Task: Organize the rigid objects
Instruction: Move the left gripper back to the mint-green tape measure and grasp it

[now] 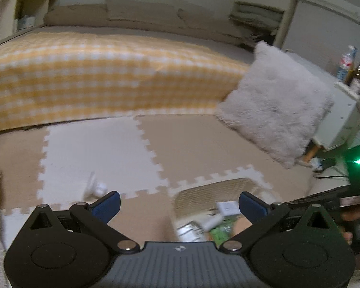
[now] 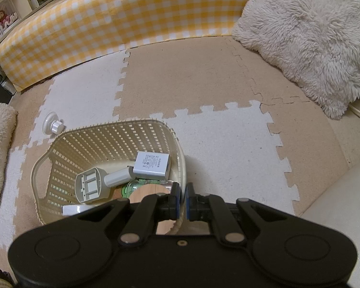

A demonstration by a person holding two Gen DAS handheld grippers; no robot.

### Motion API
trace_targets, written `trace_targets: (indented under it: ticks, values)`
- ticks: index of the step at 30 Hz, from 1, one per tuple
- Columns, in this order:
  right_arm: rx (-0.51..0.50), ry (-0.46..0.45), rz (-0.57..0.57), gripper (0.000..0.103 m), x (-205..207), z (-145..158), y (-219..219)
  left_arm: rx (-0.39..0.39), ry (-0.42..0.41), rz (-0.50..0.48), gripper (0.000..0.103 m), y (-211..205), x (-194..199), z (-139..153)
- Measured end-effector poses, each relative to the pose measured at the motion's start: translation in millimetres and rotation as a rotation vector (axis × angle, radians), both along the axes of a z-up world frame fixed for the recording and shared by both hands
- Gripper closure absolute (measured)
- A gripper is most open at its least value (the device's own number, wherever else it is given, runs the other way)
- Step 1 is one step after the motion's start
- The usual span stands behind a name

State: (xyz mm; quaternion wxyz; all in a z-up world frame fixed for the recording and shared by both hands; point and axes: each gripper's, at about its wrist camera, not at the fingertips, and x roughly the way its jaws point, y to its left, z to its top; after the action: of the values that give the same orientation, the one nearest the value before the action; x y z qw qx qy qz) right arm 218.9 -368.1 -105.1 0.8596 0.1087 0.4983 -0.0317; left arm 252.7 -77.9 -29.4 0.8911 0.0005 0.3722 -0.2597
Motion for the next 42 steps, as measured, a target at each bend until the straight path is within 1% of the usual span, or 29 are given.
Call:
trace_targets:
  ticks: [3, 5, 8, 10, 14, 17, 19, 21, 22, 24, 27, 29, 30, 36, 40, 42]
  values:
    - [0.001, 0.000, 0.000, 0.098, 0, 0, 0, 0.024, 0.020, -0.016, 0.000, 11, 11, -13]
    - [0.001, 0.000, 0.000, 0.098, 0, 0, 0, 0.051, 0.028, -0.044, 0.000, 14, 16, -23]
    - [0.002, 0.000, 0.000, 0.098, 0, 0, -1, 0.129, 0.027, -0.070, 0.000, 14, 18, -40]
    - [0.002, 0.000, 0.000, 0.098, 0, 0, -1, 0.162, 0.034, -0.098, 0.000, 13, 19, -52]
    - [0.004, -0.001, -0.001, 0.098, -1, -1, -1, 0.258, 0.077, -0.106, 0.000, 9, 22, -78]
    - [0.004, 0.000, 0.000, 0.098, -1, -1, -1, 0.295, 0.103, -0.141, 0.000, 5, 19, -93]
    - [0.004, -0.001, 0.000, 0.098, -1, -1, -1, 0.313, 0.116, -0.157, 0.003, 1, 18, -100]
    - [0.004, -0.001, 0.000, 0.098, -1, -1, -1, 0.329, 0.125, -0.173, 0.013, -3, 17, -105]
    - [0.004, -0.001, 0.000, 0.098, -1, -1, -1, 0.336, 0.132, -0.183, 0.016, -5, 16, -108]
    - [0.003, -0.001, 0.000, 0.098, -1, -1, -1, 0.353, 0.140, -0.201, 0.029, -8, 15, -114]
    - [0.004, -0.001, 0.000, 0.098, -1, -1, -1, 0.376, 0.138, -0.227, 0.038, -13, 12, -122]
    - [0.004, -0.001, 0.000, 0.098, -1, -1, -1, 0.373, 0.138, -0.233, 0.042, -13, 13, -126]
    - [0.004, -0.001, 0.000, 0.098, -1, -1, -1, 0.368, 0.139, -0.234, 0.044, -13, 13, -128]
    - [0.003, -0.001, 0.001, 0.098, -1, -1, -1, 0.358, 0.130, -0.236, 0.046, -15, 18, -139]
    - [0.004, -0.001, 0.000, 0.098, -1, -1, -1, 0.372, 0.114, -0.250, 0.047, -19, 17, -146]
    - [0.003, -0.001, 0.001, 0.098, -1, -1, -1, 0.355, 0.119, -0.243, 0.052, -18, 18, -146]
